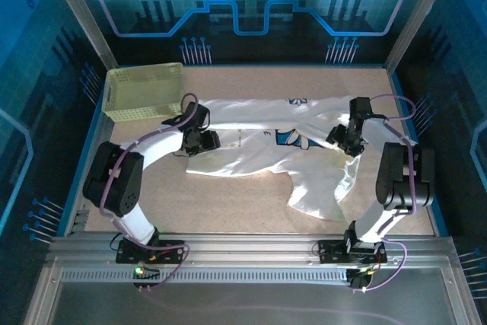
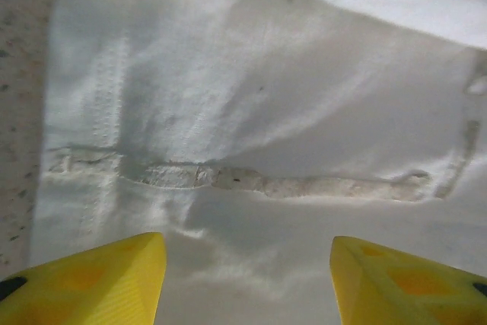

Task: Fold the inside-out t-shirt

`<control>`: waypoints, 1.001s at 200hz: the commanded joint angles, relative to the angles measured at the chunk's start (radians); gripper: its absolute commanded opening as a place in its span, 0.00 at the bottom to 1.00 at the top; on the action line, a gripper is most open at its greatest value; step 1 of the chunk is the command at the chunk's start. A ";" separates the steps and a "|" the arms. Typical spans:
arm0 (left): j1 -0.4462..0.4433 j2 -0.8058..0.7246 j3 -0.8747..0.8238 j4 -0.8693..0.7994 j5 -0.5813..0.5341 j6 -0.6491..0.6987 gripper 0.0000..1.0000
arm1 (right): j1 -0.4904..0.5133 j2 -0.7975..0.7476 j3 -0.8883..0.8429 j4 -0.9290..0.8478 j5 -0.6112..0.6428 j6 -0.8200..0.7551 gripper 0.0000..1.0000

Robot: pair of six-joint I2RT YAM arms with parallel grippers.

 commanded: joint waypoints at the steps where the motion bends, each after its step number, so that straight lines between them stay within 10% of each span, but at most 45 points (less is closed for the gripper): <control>1: -0.005 -0.057 0.024 -0.021 0.029 0.007 0.60 | 0.062 -0.085 0.057 -0.075 0.034 -0.052 0.64; 75: -0.077 -0.040 -0.094 0.025 0.048 -0.070 0.58 | 0.262 0.041 0.048 -0.010 -0.053 0.047 0.65; 200: -0.334 -0.239 -0.209 0.014 -0.021 -0.211 0.59 | -0.035 0.004 -0.006 -0.032 -0.008 -0.011 0.65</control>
